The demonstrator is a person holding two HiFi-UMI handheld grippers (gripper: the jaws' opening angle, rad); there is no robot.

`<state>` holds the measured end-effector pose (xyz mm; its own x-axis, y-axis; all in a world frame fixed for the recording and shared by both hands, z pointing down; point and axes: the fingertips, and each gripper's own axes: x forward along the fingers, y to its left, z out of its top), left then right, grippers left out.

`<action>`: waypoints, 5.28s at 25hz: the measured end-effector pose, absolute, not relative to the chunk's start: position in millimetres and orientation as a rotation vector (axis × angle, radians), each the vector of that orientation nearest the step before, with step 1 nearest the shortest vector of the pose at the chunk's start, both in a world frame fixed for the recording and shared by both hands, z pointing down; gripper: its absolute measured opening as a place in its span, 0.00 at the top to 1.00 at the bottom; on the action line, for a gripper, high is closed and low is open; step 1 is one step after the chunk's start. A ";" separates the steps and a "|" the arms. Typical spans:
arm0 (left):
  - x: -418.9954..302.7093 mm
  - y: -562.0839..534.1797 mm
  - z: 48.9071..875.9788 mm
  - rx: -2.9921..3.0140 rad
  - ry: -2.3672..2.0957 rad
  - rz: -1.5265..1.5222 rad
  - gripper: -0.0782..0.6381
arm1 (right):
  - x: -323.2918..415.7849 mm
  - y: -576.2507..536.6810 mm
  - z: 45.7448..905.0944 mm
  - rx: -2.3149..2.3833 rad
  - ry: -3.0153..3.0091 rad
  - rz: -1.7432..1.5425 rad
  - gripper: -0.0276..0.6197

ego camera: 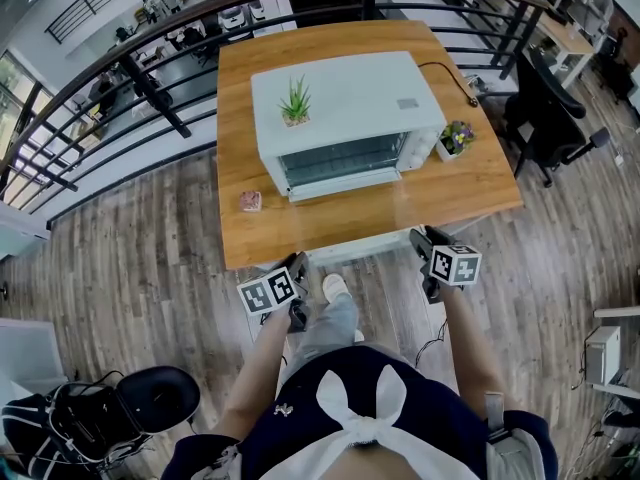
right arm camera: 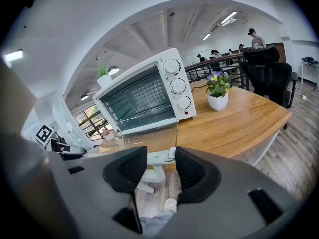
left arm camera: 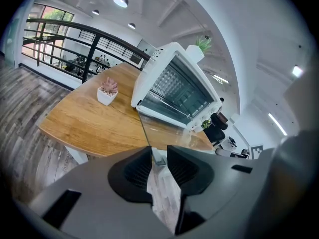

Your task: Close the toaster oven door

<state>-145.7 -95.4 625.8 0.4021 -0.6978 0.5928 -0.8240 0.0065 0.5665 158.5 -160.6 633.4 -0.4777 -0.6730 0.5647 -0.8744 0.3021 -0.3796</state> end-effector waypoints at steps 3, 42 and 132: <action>-145.3 -96.6 626.1 1.727 -1.328 0.158 0.74 | 159.4 -161.9 633.4 1.408 -2.276 0.948 0.67; -147.7 -106.0 598.8 1.748 -1.318 0.077 0.74 | 149.9 -150.9 622.9 1.369 -2.380 1.012 0.66; -128.4 -119.0 550.8 1.900 -1.371 0.061 0.71 | 141.7 -186.1 570.2 1.411 -2.484 0.881 0.83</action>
<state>-128.4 -119.0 550.8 0.4179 -0.7867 0.4543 -0.8238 -0.1173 0.5546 141.7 -186.1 570.2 -0.5455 -0.7350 0.4027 -0.8245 0.3844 -0.4153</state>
